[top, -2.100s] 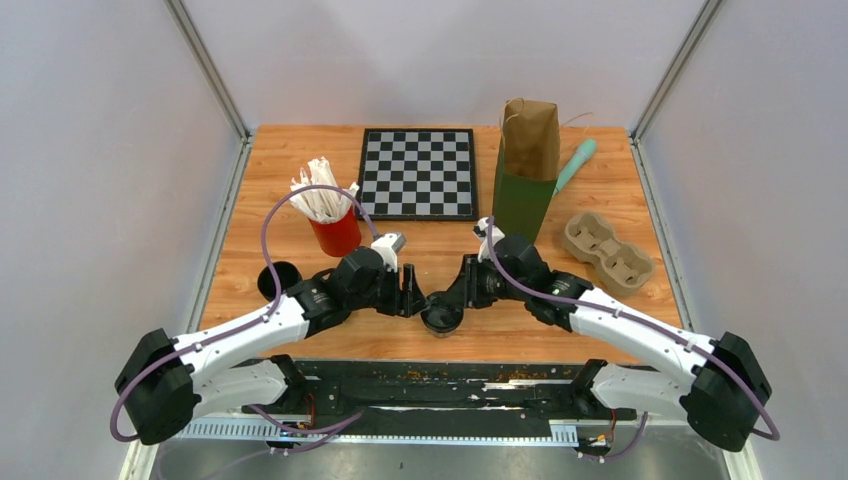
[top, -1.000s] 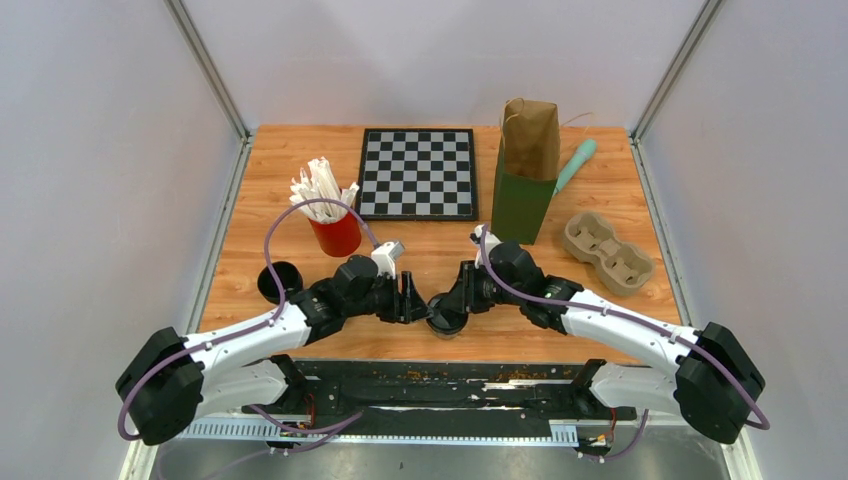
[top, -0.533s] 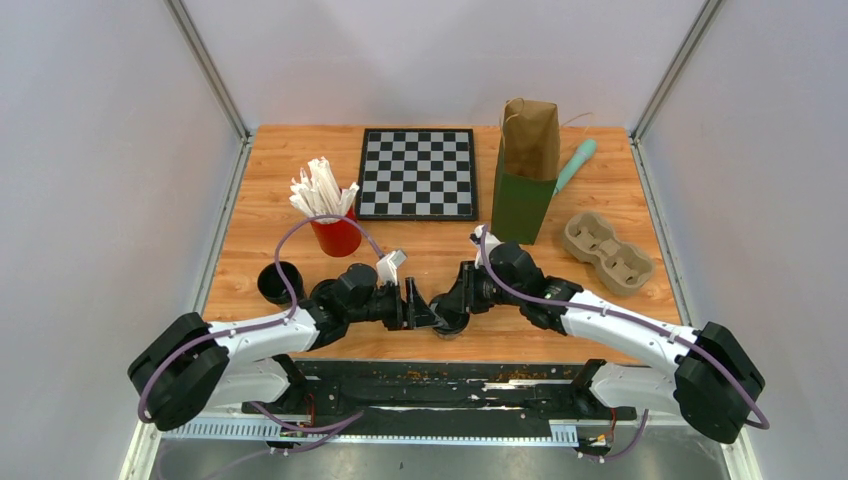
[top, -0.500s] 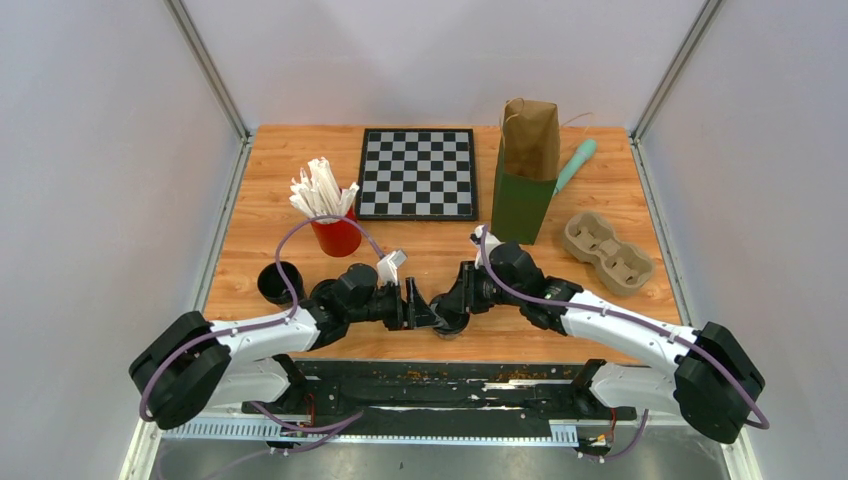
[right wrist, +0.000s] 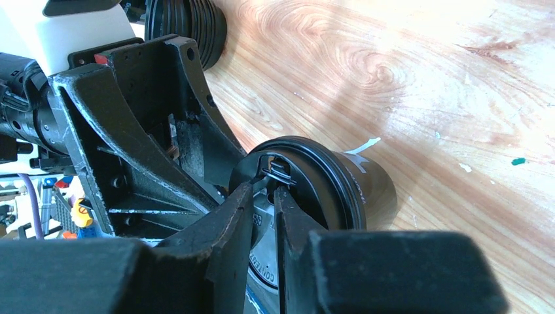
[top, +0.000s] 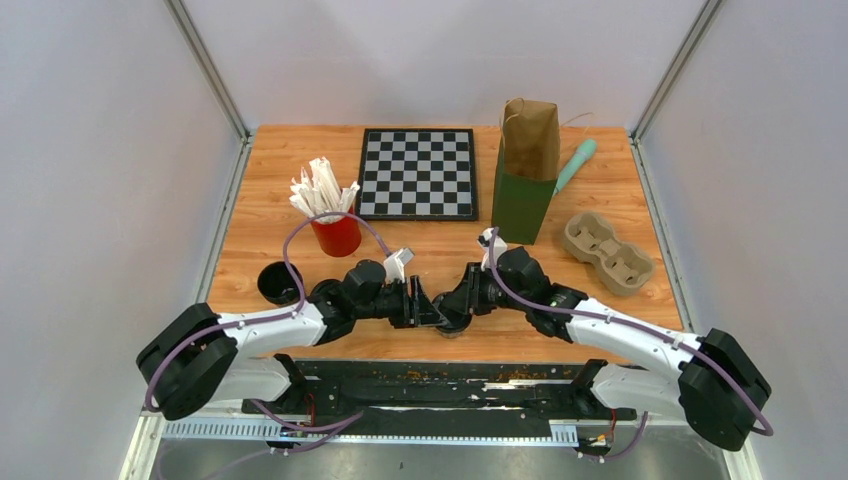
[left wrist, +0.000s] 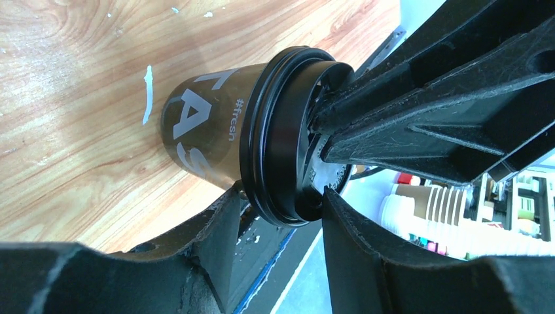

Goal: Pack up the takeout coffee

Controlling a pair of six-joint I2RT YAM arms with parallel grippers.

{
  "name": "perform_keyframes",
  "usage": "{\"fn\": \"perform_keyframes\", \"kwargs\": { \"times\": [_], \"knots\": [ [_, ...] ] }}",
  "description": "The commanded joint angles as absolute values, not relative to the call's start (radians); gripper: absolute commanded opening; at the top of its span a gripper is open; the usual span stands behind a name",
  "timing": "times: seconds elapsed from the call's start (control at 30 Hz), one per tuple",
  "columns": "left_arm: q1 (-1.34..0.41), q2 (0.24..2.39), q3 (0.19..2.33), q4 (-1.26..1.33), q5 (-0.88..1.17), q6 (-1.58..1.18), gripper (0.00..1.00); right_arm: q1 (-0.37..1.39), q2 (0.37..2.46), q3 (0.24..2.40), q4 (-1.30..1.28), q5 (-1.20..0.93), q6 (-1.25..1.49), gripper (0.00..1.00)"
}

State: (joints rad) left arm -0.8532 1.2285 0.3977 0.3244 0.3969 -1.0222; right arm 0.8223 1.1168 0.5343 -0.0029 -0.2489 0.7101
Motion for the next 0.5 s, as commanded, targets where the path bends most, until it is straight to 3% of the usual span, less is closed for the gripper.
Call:
{"fn": "perform_keyframes", "kwargs": {
  "times": [0.0,0.23,0.47],
  "knots": [
    [-0.862,1.295,0.408,0.164,0.278,-0.913,0.46,0.825,1.153,0.453,-0.071,-0.202,0.703,0.20],
    [-0.863,1.292,0.423,0.171,0.292,-0.914,0.46,0.825,1.137,0.457,-0.085,-0.188,0.681,0.20],
    [-0.862,1.189,0.564,-0.034,0.228,-0.845,0.65,0.824,1.108,0.599,-0.199,-0.188,0.616,0.24]
  ]
}}
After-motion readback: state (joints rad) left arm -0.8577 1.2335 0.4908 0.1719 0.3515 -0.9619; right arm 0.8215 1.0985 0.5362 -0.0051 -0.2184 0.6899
